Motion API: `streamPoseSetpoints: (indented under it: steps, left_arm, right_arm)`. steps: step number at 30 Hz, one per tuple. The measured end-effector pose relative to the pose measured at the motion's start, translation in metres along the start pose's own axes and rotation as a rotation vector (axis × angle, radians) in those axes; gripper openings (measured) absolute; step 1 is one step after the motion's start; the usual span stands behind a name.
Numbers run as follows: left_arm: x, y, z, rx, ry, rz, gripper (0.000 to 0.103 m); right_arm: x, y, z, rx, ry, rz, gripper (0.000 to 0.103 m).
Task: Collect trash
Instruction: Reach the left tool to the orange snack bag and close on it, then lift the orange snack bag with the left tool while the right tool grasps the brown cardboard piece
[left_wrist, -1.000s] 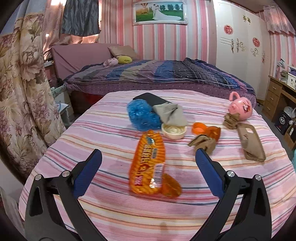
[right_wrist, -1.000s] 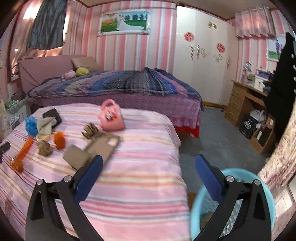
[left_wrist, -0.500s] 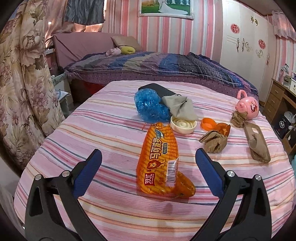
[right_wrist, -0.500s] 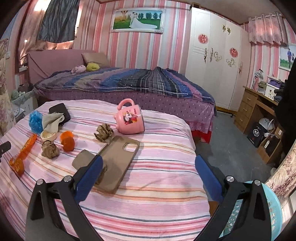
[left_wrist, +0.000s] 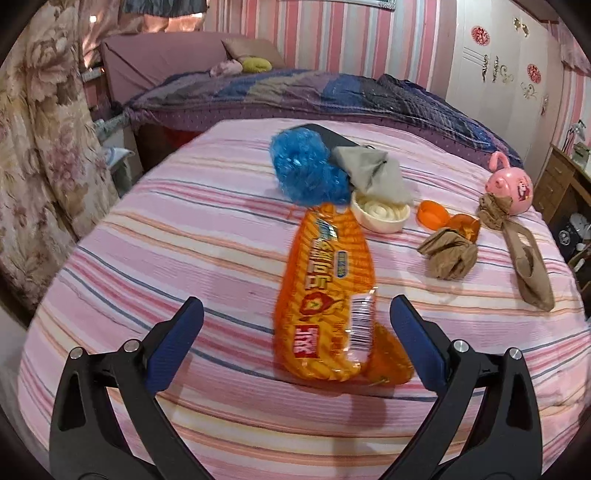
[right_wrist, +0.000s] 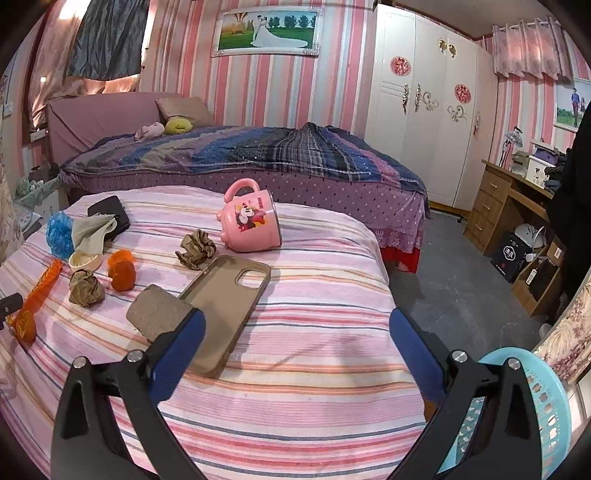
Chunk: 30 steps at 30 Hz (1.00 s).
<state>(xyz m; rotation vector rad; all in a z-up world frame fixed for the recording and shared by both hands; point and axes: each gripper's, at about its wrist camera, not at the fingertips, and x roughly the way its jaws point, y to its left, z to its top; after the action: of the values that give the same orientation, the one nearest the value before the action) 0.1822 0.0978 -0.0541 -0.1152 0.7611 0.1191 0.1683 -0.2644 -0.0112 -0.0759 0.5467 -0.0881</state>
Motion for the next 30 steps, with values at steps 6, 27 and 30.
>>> streamPoseSetpoints:
  steps: [6, 27, 30]
  left_arm:
    - [0.012, -0.011, 0.003, 0.015, 0.037, -0.016, 0.097]
    - [0.004, 0.006, 0.013, -0.026, -0.007, -0.018, 0.019]
    - [-0.004, 0.006, 0.014, -0.009, -0.042, 0.009, 0.019]
  right_arm:
    - [0.002, 0.007, 0.0, -0.019, 0.005, 0.001, 0.097]
    - [0.01, 0.014, -0.002, -0.009, 0.025, 0.04, 0.097]
    - [0.013, 0.02, -0.003, -0.006, 0.04, 0.084, 0.097]
